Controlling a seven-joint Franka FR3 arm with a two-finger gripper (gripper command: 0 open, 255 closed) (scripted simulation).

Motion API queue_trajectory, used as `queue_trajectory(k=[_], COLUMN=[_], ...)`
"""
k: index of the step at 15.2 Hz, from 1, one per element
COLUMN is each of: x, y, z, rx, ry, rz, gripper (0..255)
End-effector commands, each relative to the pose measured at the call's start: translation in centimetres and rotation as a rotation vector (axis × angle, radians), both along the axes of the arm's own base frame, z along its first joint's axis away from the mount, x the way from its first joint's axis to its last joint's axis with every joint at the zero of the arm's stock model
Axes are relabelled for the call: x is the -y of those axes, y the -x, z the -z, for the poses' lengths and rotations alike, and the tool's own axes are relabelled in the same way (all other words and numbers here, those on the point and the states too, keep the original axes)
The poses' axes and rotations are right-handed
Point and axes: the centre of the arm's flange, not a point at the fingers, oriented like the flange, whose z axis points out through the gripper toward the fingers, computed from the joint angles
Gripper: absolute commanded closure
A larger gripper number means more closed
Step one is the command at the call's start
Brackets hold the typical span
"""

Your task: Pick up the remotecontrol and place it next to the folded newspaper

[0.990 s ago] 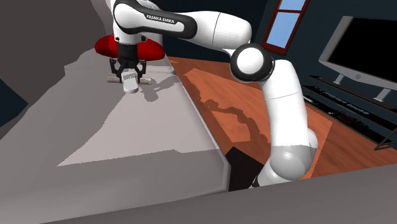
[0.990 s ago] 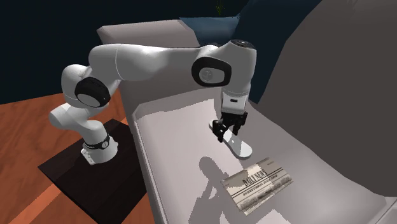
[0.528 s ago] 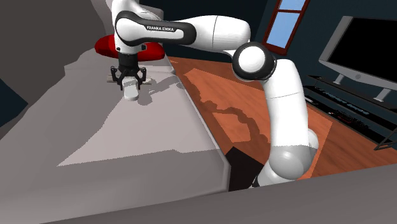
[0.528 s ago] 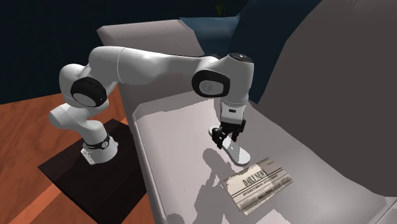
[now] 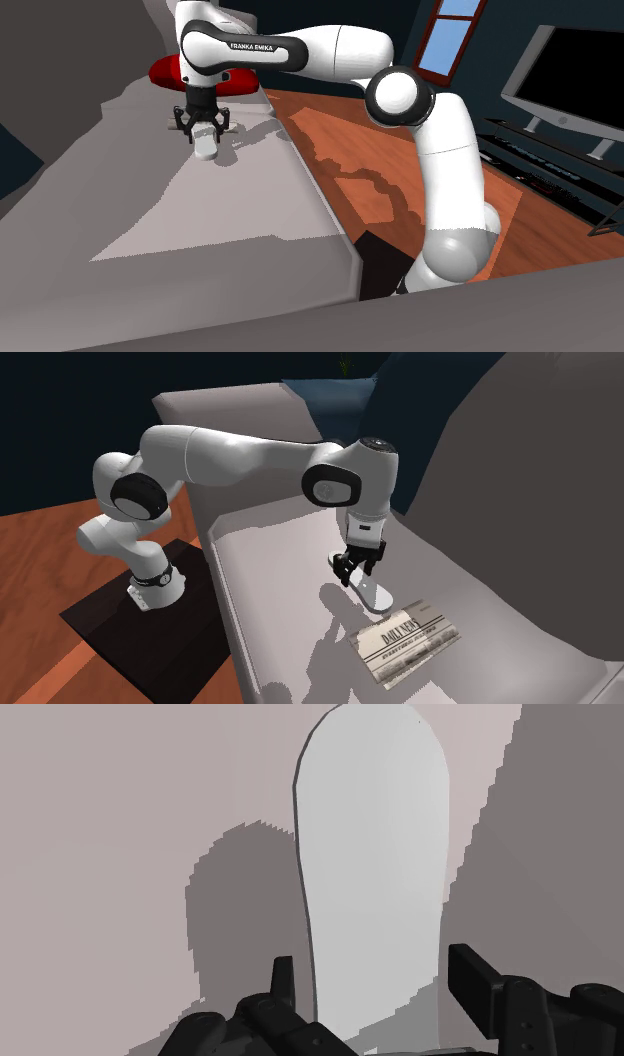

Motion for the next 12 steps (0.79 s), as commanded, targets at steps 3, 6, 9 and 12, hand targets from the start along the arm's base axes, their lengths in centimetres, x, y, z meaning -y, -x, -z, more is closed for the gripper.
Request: queue_trajectory(k=[3,6,9,12], x=[0.0,0.0,-0.1,-0.1], y=[0.0,0.0,0.0,0.0], z=[0.0,0.0,-4.0,-5.0], rx=[0.000,0.000,0.000,0.000], ry=[0.000,0.000,0.000,0.000], rz=[0.000,0.000,0.000,0.000], gripper=[0,0,0,0])
